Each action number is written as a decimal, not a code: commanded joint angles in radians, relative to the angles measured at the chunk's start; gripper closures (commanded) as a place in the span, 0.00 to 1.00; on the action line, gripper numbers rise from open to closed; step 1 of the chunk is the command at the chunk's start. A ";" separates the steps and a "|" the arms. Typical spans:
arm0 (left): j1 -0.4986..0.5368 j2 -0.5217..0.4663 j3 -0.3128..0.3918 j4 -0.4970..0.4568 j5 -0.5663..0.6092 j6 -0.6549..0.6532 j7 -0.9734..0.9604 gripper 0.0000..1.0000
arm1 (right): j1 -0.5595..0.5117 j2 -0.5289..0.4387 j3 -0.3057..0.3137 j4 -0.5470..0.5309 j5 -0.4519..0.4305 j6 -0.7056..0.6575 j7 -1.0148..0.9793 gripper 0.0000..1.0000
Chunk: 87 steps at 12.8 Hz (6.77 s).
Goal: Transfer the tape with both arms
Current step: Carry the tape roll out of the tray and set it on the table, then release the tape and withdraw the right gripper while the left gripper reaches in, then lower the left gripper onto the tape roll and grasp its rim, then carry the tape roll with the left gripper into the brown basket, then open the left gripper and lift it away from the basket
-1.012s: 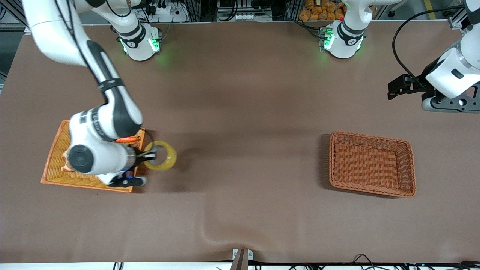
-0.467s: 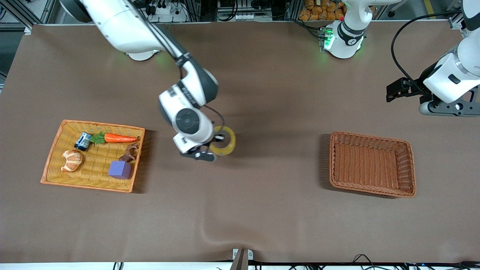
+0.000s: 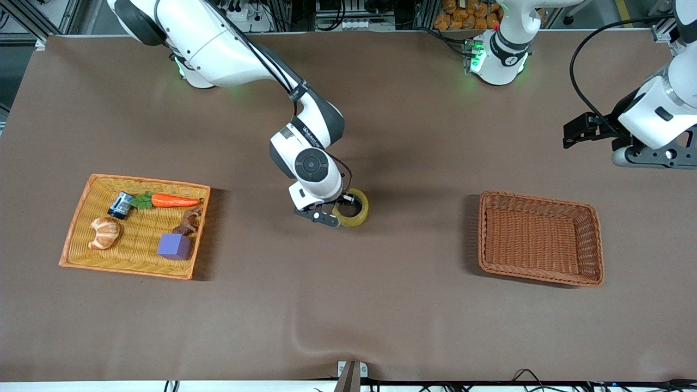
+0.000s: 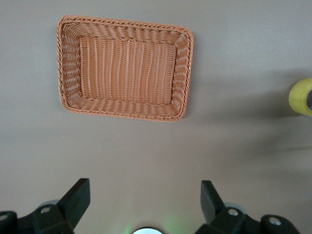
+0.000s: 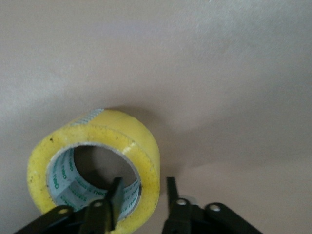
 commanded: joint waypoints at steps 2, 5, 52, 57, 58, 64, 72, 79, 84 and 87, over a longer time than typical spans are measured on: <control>0.016 -0.027 0.007 -0.006 0.002 -0.009 -0.005 0.00 | -0.068 -0.050 0.000 0.015 0.000 -0.022 -0.003 0.00; -0.003 0.001 -0.005 -0.007 -0.015 0.043 -0.034 0.00 | -0.212 -0.189 -0.003 0.007 -0.003 -0.187 -0.230 0.00; 0.170 0.457 -0.066 -0.186 0.062 0.581 -0.432 1.00 | -0.534 -0.743 -0.209 -0.122 -0.031 -0.555 -1.055 0.00; 0.179 0.498 -0.062 -0.194 0.132 0.624 -0.426 0.48 | -0.536 -0.742 -0.210 -0.117 -0.029 -0.555 -1.055 0.00; 0.182 0.480 -0.065 -0.179 0.173 0.624 -0.421 0.00 | -0.536 -0.743 -0.210 -0.116 -0.028 -0.555 -1.055 0.00; 0.171 0.218 -0.134 -0.111 0.189 0.563 -0.393 0.00 | -0.536 -0.743 -0.210 -0.114 -0.023 -0.555 -1.055 0.00; 0.150 -0.013 -0.185 -0.107 0.134 0.341 -0.262 0.00 | -0.545 -0.745 -0.212 -0.112 -0.012 -0.559 -1.055 0.00; 0.046 -0.034 -0.007 -0.013 0.036 0.108 -0.060 0.00 | -0.545 -0.742 -0.212 -0.114 -0.011 -0.559 -1.055 0.00; 0.049 -0.017 -0.013 0.024 0.040 0.071 -0.060 0.00 | -0.548 -0.737 -0.214 -0.112 0.011 -0.553 -1.055 0.00; 0.053 -0.023 -0.013 0.022 0.051 0.071 -0.056 0.00 | -0.550 -0.736 -0.214 -0.112 0.012 -0.553 -1.055 0.00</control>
